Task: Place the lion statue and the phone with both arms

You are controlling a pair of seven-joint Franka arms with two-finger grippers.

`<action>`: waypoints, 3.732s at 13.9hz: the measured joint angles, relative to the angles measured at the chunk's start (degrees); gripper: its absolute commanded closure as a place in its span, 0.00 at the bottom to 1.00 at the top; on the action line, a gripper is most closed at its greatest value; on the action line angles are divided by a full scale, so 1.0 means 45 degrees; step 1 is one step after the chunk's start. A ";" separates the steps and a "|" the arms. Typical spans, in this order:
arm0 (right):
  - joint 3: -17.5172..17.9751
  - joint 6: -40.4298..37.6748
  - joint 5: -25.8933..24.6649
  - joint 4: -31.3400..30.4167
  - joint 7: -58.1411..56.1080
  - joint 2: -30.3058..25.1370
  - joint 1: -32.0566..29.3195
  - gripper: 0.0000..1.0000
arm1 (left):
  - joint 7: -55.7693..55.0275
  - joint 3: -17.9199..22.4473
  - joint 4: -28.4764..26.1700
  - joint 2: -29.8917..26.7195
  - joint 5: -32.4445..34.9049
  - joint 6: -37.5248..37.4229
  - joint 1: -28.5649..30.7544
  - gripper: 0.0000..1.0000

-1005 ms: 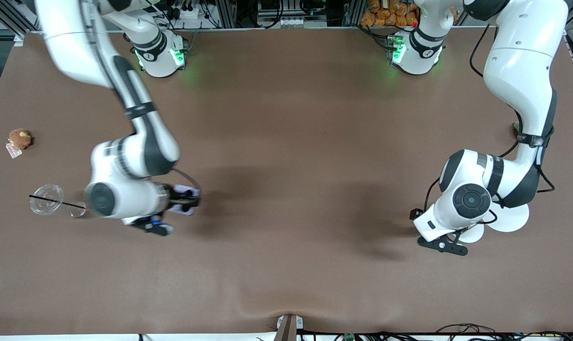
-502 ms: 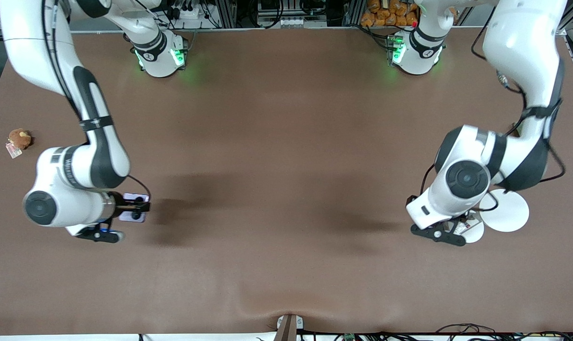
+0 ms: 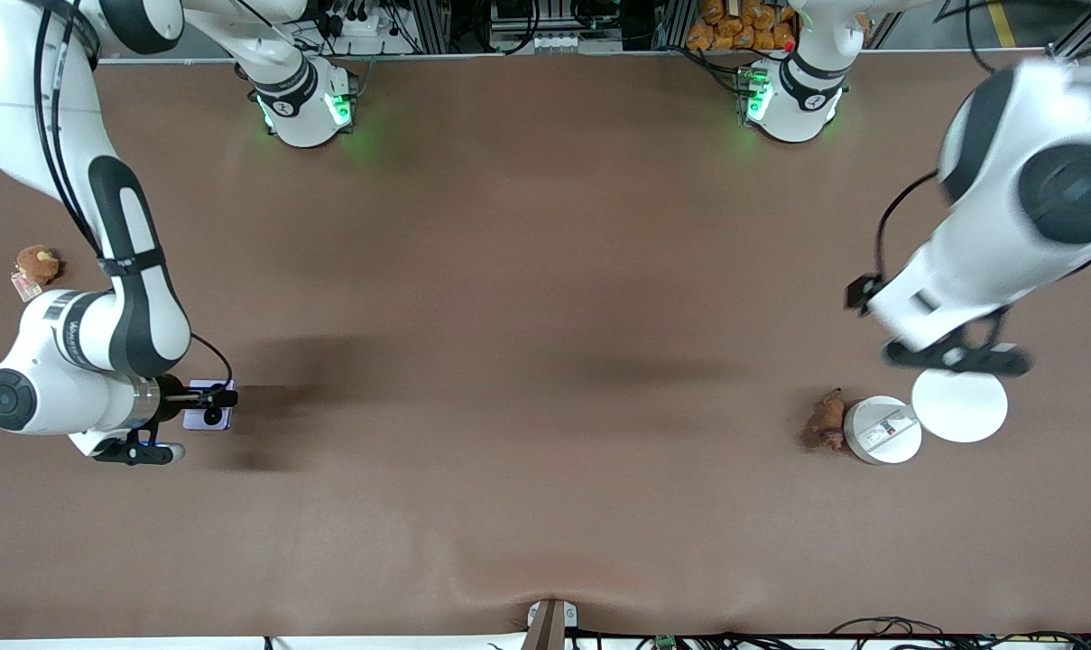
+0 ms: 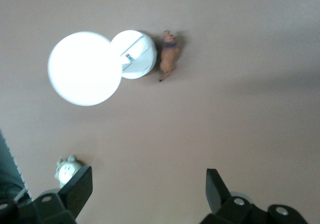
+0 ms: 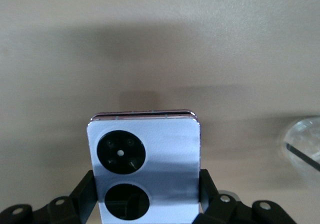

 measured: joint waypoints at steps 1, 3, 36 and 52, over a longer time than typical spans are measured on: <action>0.0004 0.0246 -0.0003 -0.0138 -0.0036 0.0097 -0.0008 1.00 | 0.0005 0.0025 0.0082 -0.0390 -0.0251 -0.0103 0.0210 0.00; 0.0003 0.0411 -0.0011 -0.0271 -0.0186 0.0170 -0.0046 1.00 | 0.0009 0.0043 0.0122 -0.1209 -0.0807 -0.0433 0.0594 0.00; 0.0462 -0.6375 -0.0007 0.6333 -0.0491 -0.1798 0.1647 0.00 | -0.0186 0.3164 -0.3063 -0.4523 -0.3532 -0.0740 -0.0408 0.00; 0.0139 -0.7012 -0.0327 0.0278 0.2925 -0.8913 0.0736 0.00 | -0.0186 0.3103 -0.3038 -0.4524 -0.3532 -0.0730 -0.0459 0.00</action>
